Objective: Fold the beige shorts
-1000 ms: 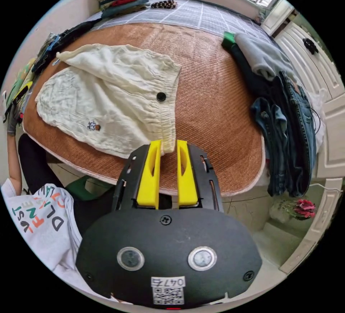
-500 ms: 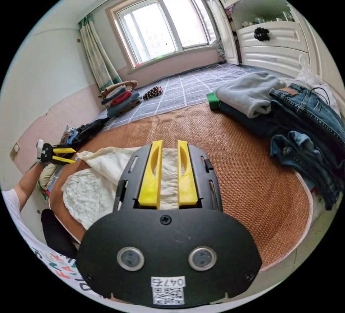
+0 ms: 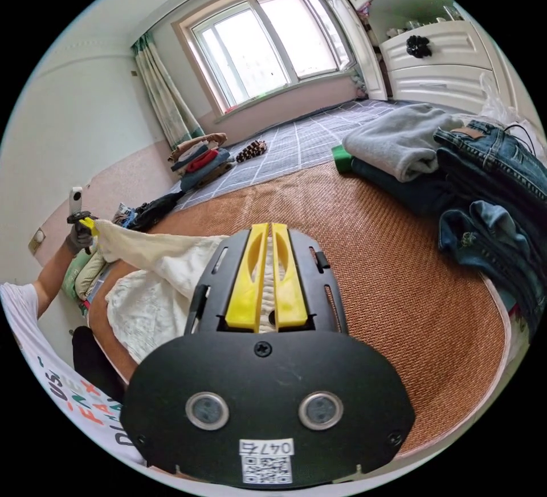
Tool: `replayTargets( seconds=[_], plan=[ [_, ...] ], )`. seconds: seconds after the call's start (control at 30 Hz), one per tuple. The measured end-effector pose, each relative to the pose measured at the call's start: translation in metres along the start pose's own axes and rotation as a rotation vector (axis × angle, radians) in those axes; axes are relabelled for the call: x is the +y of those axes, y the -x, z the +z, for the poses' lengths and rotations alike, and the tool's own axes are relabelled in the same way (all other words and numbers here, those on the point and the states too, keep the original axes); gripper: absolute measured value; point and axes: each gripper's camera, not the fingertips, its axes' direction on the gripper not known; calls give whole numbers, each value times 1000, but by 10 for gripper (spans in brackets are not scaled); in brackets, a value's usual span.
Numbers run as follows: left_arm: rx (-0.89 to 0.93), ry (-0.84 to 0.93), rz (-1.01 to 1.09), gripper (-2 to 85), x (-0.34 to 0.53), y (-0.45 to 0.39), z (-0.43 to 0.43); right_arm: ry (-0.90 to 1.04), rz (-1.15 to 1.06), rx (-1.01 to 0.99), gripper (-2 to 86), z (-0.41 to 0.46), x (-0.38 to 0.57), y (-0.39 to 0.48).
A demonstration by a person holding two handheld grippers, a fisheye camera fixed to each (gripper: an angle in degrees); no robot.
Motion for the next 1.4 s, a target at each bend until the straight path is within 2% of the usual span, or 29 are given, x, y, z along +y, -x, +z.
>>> replayTargets(
  seconds=[0.07, 0.13, 0.23, 0.3, 0.37, 0.47, 0.53, 0.57, 0.7, 0.8, 0.87, 0.97, 1.03, 1.07, 1.17, 1.23, 1.3, 1.33, 1.4],
  plan=[
    [-99, -22, -200, 6, 9, 47, -21, -1, -3, -3, -9, 1, -1, -6],
    [-337, 187, -469, 15, 38, 119, -8, 4, -7, -22, -8, 3, -3, -12],
    [-419, 418, -669, 69, 90, 188, 23, 6, -13, -50, -6, 3, -6, -22],
    [-457, 431, -719, 90, 115, 202, 26, 21, -12, -71, -3, 5, -10, -30],
    [-464, 320, -736, 92, 132, 199, 10, 32, -18, -80, -1, 5, -15, -35],
    [-348, 25, -673, 69, 153, 165, -28, 64, -64, -63, 5, 7, -25, -34],
    [-218, -210, -549, 23, 171, 121, -49, 120, -110, -31, 13, 14, -33, -29],
    [-218, -229, -534, 15, 175, 112, -50, 167, -143, -4, 22, 22, -38, -25],
    [-463, -91, -554, 13, 210, 87, -29, 306, -262, 124, 64, 47, -59, 0],
    [-386, -95, -619, 111, 235, 109, -13, 335, -339, 270, 72, 55, -77, 18],
    [-385, -77, -655, 126, 243, 123, -1, 360, -377, 339, 62, 69, -87, 18],
    [-391, 15, -671, 85, 245, 139, 29, 503, -440, 334, 16, 107, -102, 2],
    [-424, 53, -661, 29, 242, 135, 39, 499, -414, 325, 6, 105, -110, -8],
    [-408, 34, -646, 20, 239, 131, 37, 449, -367, 335, 3, 91, -114, -17],
    [-264, -195, -495, 5, 221, 85, 11, 305, -230, 380, 1, 45, -122, -45],
    [-165, -384, -293, 0, 205, 32, -17, 229, -189, 335, 0, 20, -129, -58],
    [-83, -486, -133, -1, 200, -1, -33, 169, -158, 293, 1, -2, -136, -75],
    [-75, -518, -59, -2, 199, -19, -39, 164, -153, 285, 1, -6, -138, -79],
    [-151, -494, -65, -2, 196, -29, -40, 169, -127, 284, 1, -12, -147, -94]
  ],
)
